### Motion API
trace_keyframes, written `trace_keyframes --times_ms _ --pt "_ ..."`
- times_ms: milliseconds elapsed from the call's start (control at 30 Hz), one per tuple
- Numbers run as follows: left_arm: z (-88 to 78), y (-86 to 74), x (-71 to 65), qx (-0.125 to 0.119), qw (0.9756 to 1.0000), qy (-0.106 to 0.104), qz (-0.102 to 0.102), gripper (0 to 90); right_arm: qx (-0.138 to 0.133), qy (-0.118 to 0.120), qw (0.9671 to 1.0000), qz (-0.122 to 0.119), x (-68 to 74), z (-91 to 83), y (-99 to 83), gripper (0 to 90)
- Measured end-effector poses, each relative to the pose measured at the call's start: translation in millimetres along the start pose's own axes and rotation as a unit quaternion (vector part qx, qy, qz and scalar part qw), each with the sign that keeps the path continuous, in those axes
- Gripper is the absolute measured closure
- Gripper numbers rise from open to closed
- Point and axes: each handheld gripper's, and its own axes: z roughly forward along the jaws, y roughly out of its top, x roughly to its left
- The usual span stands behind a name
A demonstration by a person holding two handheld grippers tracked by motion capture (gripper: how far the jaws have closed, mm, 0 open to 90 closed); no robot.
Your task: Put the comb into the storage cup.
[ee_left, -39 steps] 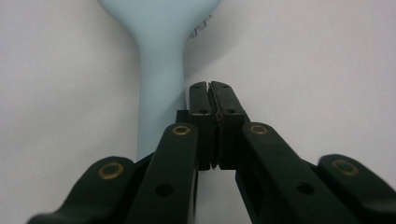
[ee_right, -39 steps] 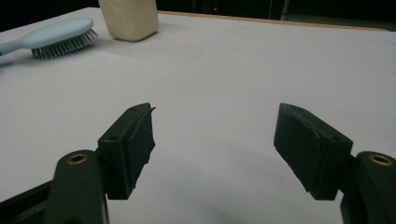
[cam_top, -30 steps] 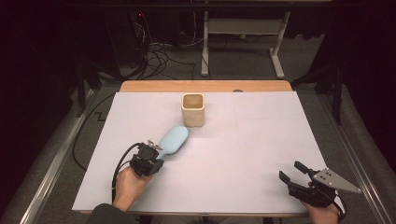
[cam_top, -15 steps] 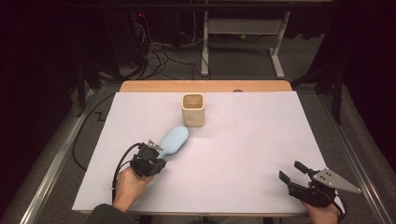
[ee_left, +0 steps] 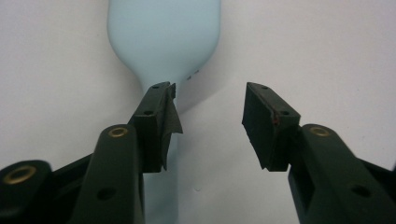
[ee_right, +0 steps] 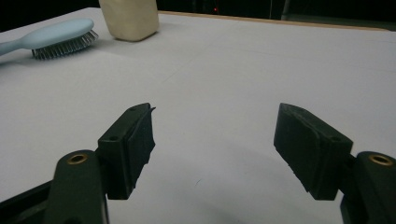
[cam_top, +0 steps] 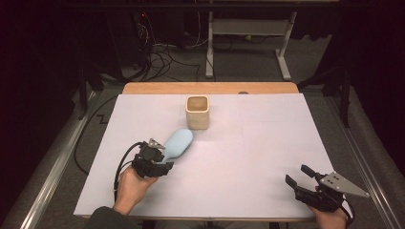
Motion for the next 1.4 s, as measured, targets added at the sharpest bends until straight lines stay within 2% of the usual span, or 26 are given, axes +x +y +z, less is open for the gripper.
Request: trace_keyframes --times_ms 33,233,500,733,1033,1167,1400 --pt "0.0 0.3 0.8 -0.002 1.0000 0.002 -0.002 48.5 0.000 0.000 1.0000 0.001 0.2 -0.1 0.0 29.1" --pt "1.4 3.5 7.6 0.004 0.9999 0.005 -0.012 43.6 0.000 0.000 1.0000 0.001 0.1 -0.1 0.0 29.1" --pt "4.9 11.4 14.0 0.011 0.9997 0.017 -0.010 40.4 0.000 0.000 1.0000 0.001 0.0 -0.1 0.0 29.1" --pt "14.2 16.7 17.9 0.028 0.9992 0.025 -0.009 40.3 0.000 0.001 1.0000 0.001 -0.2 -0.1 0.0 29.1" --pt "23.9 18.5 15.1 0.052 0.9983 0.026 0.002 41.7 0.000 0.001 1.0000 0.001 -0.1 -0.1 0.0 29.1" --pt "30.2 18.8 12.3 0.065 0.9971 0.038 0.007 42.3 0.000 0.001 1.0000 0.001 -0.1 -0.2 0.0 29.1" --pt "35.9 20.0 12.7 0.075 0.9963 0.041 0.005 43.0 0.000 0.001 1.0000 0.001 -0.2 -0.3 0.0 29.1"
